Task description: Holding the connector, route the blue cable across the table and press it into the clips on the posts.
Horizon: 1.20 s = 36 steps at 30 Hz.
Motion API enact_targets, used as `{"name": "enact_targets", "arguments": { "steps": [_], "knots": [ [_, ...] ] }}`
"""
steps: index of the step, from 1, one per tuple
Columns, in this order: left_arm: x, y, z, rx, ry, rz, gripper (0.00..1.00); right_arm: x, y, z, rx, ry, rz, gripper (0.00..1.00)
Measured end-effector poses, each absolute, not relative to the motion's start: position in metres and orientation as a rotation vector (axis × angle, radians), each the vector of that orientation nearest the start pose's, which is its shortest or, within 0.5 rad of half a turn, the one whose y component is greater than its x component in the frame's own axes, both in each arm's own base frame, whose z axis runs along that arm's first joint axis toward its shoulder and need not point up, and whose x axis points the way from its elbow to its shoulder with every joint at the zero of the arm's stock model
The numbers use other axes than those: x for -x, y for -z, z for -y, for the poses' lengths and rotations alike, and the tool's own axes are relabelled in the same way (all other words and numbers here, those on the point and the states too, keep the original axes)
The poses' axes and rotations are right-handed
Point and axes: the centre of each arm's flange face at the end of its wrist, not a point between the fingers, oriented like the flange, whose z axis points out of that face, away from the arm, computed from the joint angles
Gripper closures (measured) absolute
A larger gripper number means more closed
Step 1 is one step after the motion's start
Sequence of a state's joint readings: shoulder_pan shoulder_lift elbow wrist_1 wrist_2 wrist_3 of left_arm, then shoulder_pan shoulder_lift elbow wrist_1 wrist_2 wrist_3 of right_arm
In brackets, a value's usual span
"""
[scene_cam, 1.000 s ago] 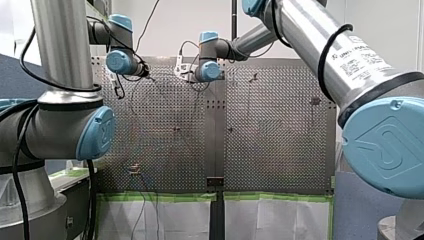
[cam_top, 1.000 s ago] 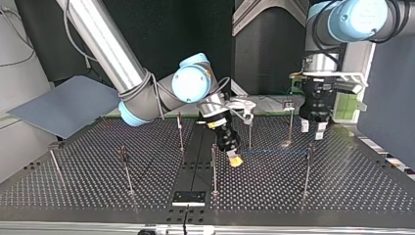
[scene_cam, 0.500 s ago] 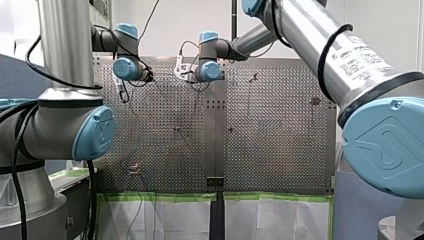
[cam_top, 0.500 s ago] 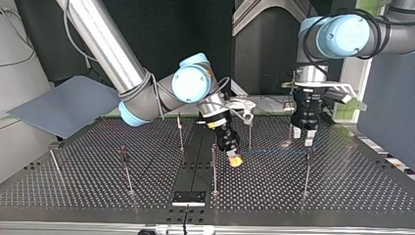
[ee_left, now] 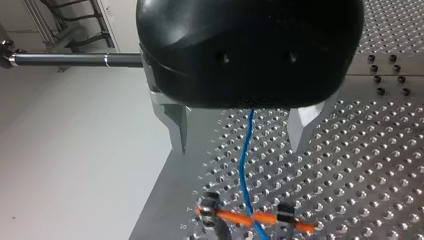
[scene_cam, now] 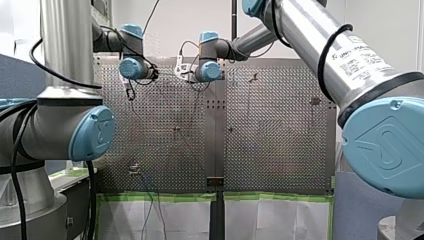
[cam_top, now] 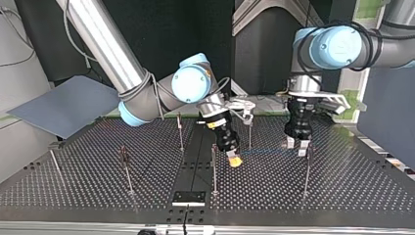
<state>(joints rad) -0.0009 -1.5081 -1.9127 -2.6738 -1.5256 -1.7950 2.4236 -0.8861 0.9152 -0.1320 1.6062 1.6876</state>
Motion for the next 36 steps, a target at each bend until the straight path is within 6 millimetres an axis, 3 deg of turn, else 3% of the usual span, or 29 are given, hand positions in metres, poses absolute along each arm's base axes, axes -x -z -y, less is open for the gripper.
{"name": "enact_targets", "arguments": {
  "steps": [17, 23, 25, 26, 27, 28, 30, 31, 32, 33, 34, 36],
  "knots": [
    [-0.525, -0.397, 0.153, 0.137, 0.180, -1.393, 0.02, -0.666, -0.391, 0.409, 2.250, 2.617, -1.051, 1.00],
    [-0.533, -0.399, 0.153, 0.147, 0.170, -1.384, 0.02, -0.666, -0.391, 0.409, 2.250, 2.617, -1.051, 1.00],
    [-0.534, -0.398, 0.152, 0.151, 0.167, -1.385, 0.07, -0.666, -0.391, 0.408, 2.250, 2.616, -1.049, 1.00],
    [-0.534, -0.398, 0.152, 0.152, 0.166, -1.387, 0.18, -0.666, -0.391, 0.408, 2.251, 2.616, -1.049, 1.00],
    [-0.533, -0.398, 0.152, 0.154, 0.164, -1.390, 0.18, -0.666, -0.391, 0.408, 2.251, 2.615, -1.049, 1.00],
    [-0.533, -0.397, 0.152, 0.156, 0.161, -1.395, 0.28, -0.666, -0.391, 0.408, 2.251, 2.615, -1.048, 1.00],
    [-0.532, -0.396, 0.152, 0.157, 0.153, -1.403, 0.62, -0.666, -0.391, 0.408, 2.252, 2.614, -1.048, 1.00],
    [-0.531, -0.396, 0.153, 0.156, 0.146, -1.407, 0.62, -0.666, -0.391, 0.408, 2.252, 2.614, -1.048, 1.00],
    [-0.531, -0.395, 0.153, 0.157, 0.141, -1.410, 0.79, -0.666, -0.391, 0.408, 2.252, 2.613, -1.048, 1.00],
    [-0.530, -0.395, 0.153, 0.159, 0.136, -1.413, 0.79, -0.666, -0.391, 0.408, 2.252, 2.614, -1.048, 1.00],
    [-0.530, -0.394, 0.153, 0.163, 0.128, -1.417, 0.96, -0.666, -0.391, 0.408, 2.253, 2.613, -1.048, 1.00],
    [-0.529, -0.394, 0.153, 0.170, 0.116, -1.423, 1.00, -0.666, -0.391, 0.408, 2.253, 2.613, -1.049, 1.00]
  ]
}}
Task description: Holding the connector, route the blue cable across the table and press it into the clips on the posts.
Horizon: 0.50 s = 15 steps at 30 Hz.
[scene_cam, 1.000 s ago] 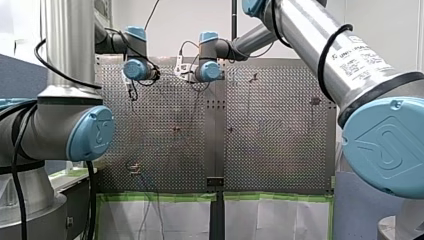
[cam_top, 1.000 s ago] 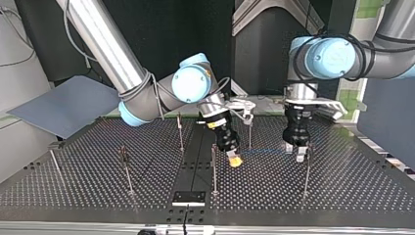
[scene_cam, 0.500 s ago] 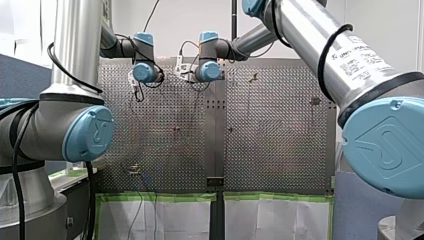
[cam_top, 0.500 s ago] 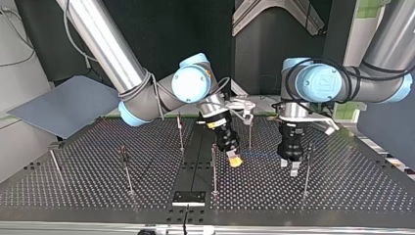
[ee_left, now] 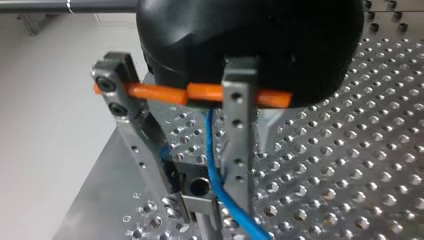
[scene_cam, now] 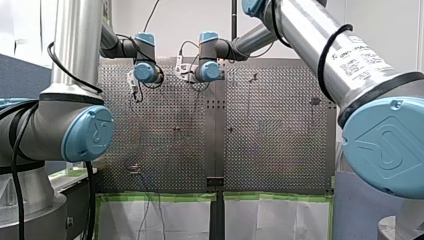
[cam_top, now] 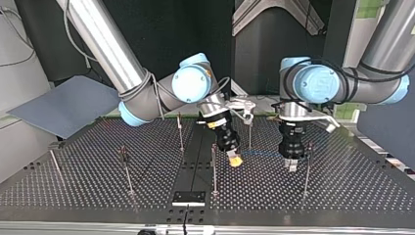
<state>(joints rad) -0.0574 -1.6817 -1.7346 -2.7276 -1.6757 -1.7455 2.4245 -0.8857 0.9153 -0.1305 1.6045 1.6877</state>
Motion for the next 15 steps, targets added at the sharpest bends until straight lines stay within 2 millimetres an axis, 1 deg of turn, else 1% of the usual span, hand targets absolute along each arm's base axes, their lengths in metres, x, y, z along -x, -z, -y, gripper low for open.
{"name": "enact_targets", "arguments": {
  "steps": [6, 9, 15],
  "knots": [
    [-0.525, -0.391, 0.153, 0.184, 0.093, -1.445, 1.00, -0.666, -0.391, 0.408, 2.252, 2.612, -1.048, 1.00],
    [-0.522, -0.386, 0.154, 0.186, 0.077, -1.471, 1.00, -0.666, -0.390, 0.408, 2.255, 2.608, -1.049, 1.00],
    [-0.504, -0.373, 0.152, 0.204, 0.018, -1.536, 1.00, -0.665, -0.387, 0.405, 2.278, 2.577, -1.056, 1.00]
  ]
}}
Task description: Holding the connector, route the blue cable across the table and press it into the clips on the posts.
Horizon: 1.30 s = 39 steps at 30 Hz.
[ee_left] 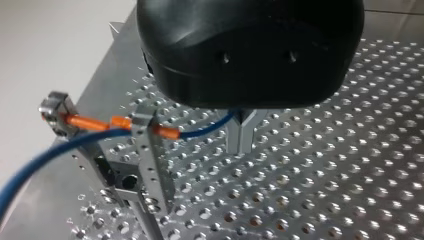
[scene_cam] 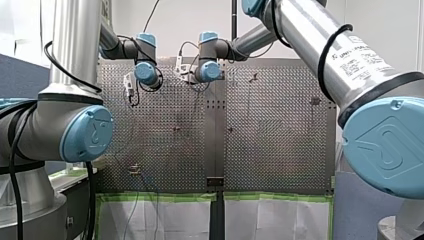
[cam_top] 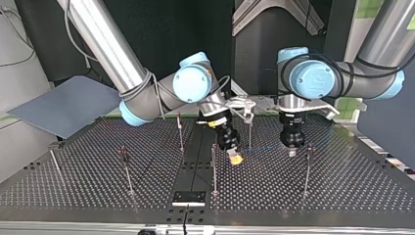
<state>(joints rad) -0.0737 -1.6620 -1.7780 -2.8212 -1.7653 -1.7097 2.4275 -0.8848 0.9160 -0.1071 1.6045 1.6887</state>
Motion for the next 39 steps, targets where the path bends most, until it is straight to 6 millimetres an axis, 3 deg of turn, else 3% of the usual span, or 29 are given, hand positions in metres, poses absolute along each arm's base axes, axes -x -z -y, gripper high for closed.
{"name": "enact_targets", "arguments": {
  "steps": [8, 17, 21, 34, 39],
  "knots": [
    [-0.481, -0.364, 0.151, 0.230, 0.013, -1.544, 1.00, -0.666, -0.375, 0.397, 2.322, 2.517, -1.063, 1.00],
    [-0.448, -0.363, 0.160, 0.249, 0.024, -1.510, 1.00, -0.659, -0.339, 0.388, 2.402, 2.402, -1.092, 1.00],
    [-0.439, -0.341, 0.165, 0.253, 0.004, -1.555, 1.00, -0.654, -0.320, 0.384, 2.442, 2.343, -1.112, 1.00],
    [-0.424, -0.242, 0.172, 0.217, -0.037, -1.698, 1.00, -0.633, -0.267, 0.375, 2.557, 2.182, -1.163, 1.00],
    [-0.416, -0.219, 0.172, 0.208, -0.032, -1.720, 1.00, -0.624, -0.247, 0.371, 2.601, 2.121, -1.179, 1.00]
  ]
}}
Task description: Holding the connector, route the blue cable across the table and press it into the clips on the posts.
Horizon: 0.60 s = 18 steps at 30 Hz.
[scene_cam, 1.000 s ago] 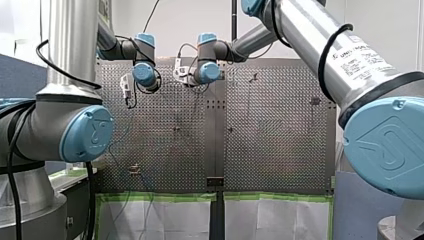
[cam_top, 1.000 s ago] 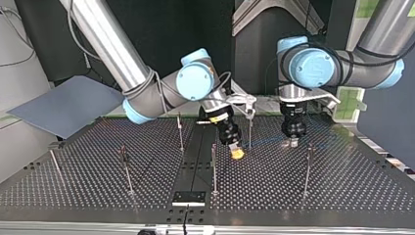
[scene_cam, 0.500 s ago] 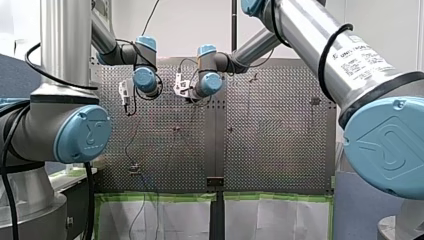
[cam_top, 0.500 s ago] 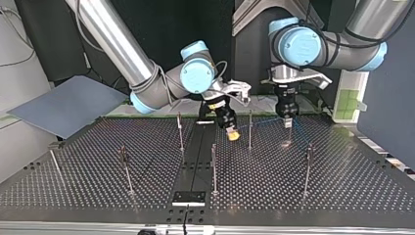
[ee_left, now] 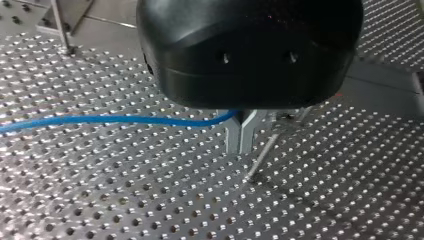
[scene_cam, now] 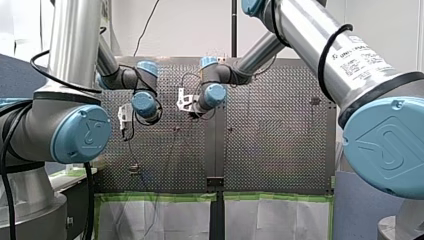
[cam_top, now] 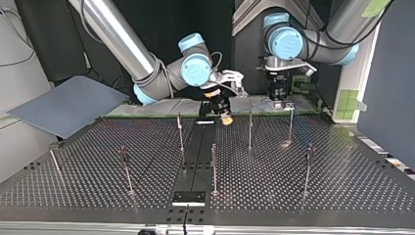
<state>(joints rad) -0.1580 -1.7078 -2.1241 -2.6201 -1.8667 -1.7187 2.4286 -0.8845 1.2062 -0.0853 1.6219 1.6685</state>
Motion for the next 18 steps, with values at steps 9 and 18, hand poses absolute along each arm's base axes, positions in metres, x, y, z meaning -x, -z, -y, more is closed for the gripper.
{"name": "enact_targets", "arguments": {
  "steps": [9, 18],
  "knots": [
    [-0.418, -0.188, 0.175, 0.189, -0.021, -1.730, 1.00, -0.611, -0.220, 0.368, 2.628, 2.081, -1.197, 1.00],
    [-0.433, -0.173, 0.180, 0.165, 0.035, -1.709, 1.00, -0.610, -0.213, 0.368, 2.622, 2.088, -1.190, 1.00]
  ]
}}
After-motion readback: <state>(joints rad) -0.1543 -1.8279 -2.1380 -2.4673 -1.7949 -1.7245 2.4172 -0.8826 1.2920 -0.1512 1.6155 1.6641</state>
